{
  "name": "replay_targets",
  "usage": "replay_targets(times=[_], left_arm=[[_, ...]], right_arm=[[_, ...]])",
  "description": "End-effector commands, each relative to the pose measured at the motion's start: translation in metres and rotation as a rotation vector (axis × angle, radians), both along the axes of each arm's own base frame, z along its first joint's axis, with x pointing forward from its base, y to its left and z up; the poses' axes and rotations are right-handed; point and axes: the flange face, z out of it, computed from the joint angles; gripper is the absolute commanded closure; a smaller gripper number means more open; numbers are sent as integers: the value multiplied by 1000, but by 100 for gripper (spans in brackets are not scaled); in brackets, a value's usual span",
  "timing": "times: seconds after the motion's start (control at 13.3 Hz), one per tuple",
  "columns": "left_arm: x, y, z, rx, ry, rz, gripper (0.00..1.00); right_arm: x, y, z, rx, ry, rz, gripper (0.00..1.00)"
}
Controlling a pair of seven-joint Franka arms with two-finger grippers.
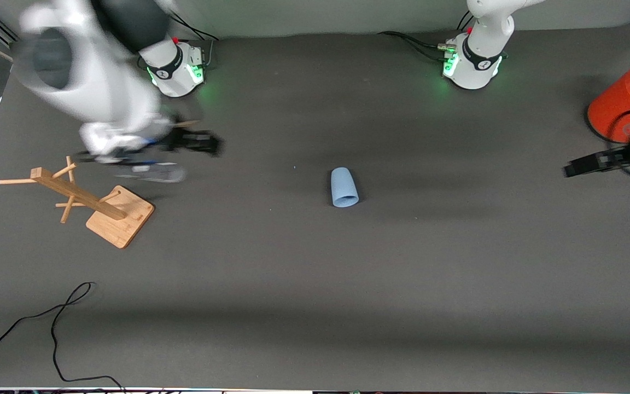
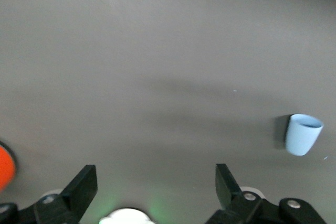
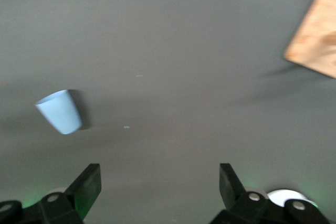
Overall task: Rotate and upright cup with both arms
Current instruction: 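Reach the left gripper to the cup's rim while the right gripper withdraws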
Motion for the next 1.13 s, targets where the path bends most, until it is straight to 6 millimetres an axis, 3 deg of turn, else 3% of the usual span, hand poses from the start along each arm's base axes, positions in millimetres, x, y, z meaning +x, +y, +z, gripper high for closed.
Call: replay_targets(times=[0.0,0.08,0.15,0.3,0.38,0.6,0.75,0.83,1.05], left_arm=[[4,-83,-21,42,41,151,0],[5,-118,-34,61,47,211,0],[8,-139,-48,76,61,268,0],[12,-184,-84,105,99,350,0],[14,-204,-111,132,138,407,0],[18,-242,-216,187,312,477,0],[19,-268,-266,183,373,565,0],[13,-287,-285,180,391,573,0],[16,-305,-321,76,443,622,0]], right_arm=[[-6,-102,24,69,17,37,0],[-9,-142,34,80,0,44,0],[-13,-171,37,71,-14,49,0],[-17,-195,32,-5,-17,53,0],[-17,-205,28,-11,-28,37,0],[-14,-191,27,-23,-56,51,0],[-13,-196,32,-19,-72,38,0],[-12,-193,41,-20,-87,40,0],[-6,-187,38,-21,-88,51,0]])
